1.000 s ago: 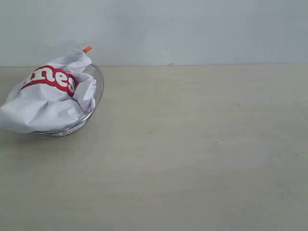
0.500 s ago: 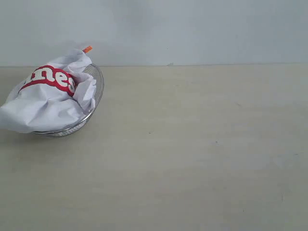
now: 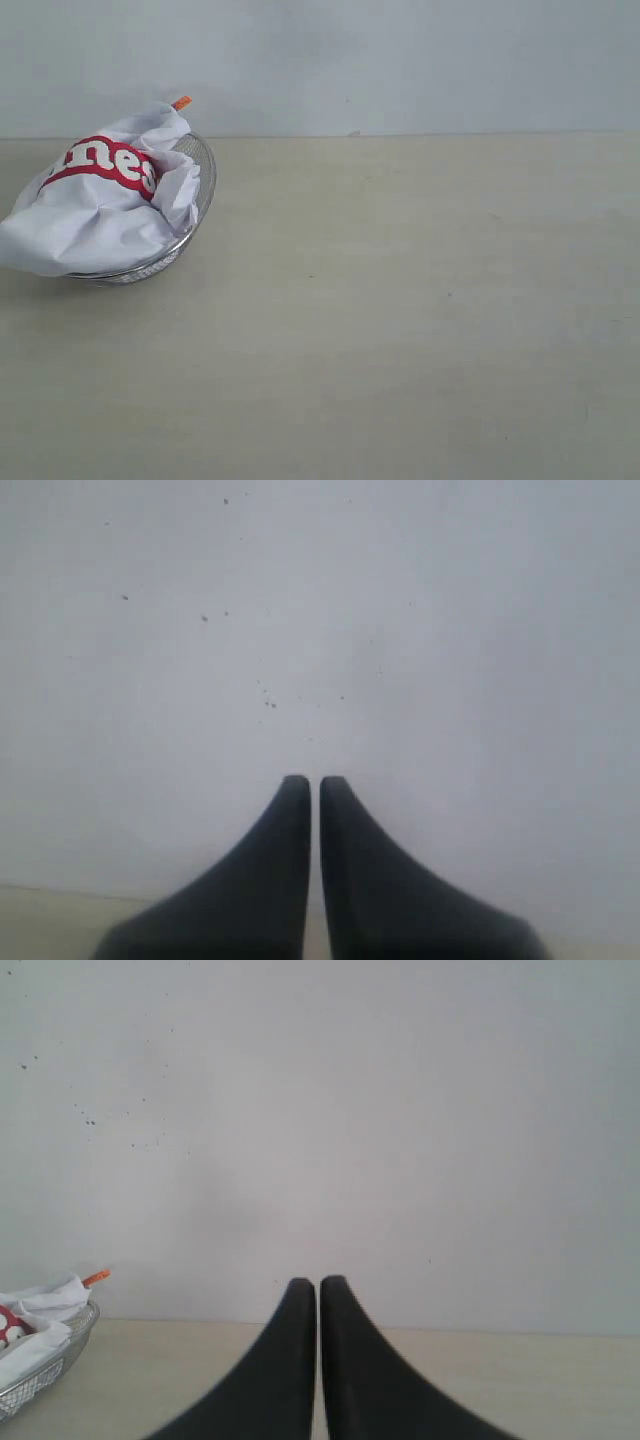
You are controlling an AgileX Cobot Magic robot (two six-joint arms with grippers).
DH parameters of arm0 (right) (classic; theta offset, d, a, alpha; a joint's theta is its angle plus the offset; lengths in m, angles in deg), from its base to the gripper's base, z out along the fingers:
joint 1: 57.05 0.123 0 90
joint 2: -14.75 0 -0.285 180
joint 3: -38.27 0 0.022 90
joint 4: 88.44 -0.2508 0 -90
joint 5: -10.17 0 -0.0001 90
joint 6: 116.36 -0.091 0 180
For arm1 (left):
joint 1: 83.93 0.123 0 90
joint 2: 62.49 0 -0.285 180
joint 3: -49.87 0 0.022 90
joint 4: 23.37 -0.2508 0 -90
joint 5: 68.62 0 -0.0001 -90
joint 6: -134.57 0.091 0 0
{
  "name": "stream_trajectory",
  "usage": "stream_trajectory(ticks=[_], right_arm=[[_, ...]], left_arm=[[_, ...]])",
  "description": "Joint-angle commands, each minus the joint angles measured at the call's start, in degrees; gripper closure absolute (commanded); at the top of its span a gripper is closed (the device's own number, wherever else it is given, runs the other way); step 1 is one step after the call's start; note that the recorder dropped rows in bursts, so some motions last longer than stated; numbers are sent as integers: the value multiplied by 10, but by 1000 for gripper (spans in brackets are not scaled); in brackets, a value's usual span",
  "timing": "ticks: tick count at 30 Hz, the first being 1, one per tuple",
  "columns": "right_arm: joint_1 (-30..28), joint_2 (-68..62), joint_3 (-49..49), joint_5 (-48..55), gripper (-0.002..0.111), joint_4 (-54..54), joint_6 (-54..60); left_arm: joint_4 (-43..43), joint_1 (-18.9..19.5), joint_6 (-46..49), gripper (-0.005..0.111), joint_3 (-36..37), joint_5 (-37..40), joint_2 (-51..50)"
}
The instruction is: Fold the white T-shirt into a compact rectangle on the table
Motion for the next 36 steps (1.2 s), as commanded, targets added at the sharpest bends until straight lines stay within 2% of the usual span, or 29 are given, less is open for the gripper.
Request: stream_trajectory(ticks=[1, 4, 8, 11, 13, 16, 21, 24, 28, 30, 36], right_arm=[[-1, 3, 0, -5, 109, 0, 2], [-1, 3, 0, -5, 109, 0, 2], [-1, 3, 0, -5, 109, 0, 2], [-1, 3, 0, -5, 109, 0, 2], [-1, 3, 0, -5, 109, 0, 2], [-1, 3, 0, -5, 109, 0, 2], [-1, 3, 0, -5, 109, 0, 2], [-1, 3, 0, -5, 109, 0, 2], [-1, 3, 0, -5, 109, 0, 2], [-1, 3, 0, -5, 109, 0, 2], [-1, 3, 0, -5, 109, 0, 2]], left_arm=[[-39, 11, -73, 102, -126, 53, -149], [-44, 38, -79, 102, -195, 110, -240], [-19, 79, -17, 102, -248, 168, -351], [69, 116, 87, 102, -259, 190, -428], [161, 140, 213, 102, -259, 195, -483], [249, 159, 328, 102, -259, 201, -564], [216, 161, 343, 101, -267, 201, -673], [216, 161, 343, 87, -274, 197, -719], [220, 161, 343, 54, -285, 194, -752], [226, 161, 343, 44, -292, 194, -764], [326, 146, 433, 42, -301, 206, -792]])
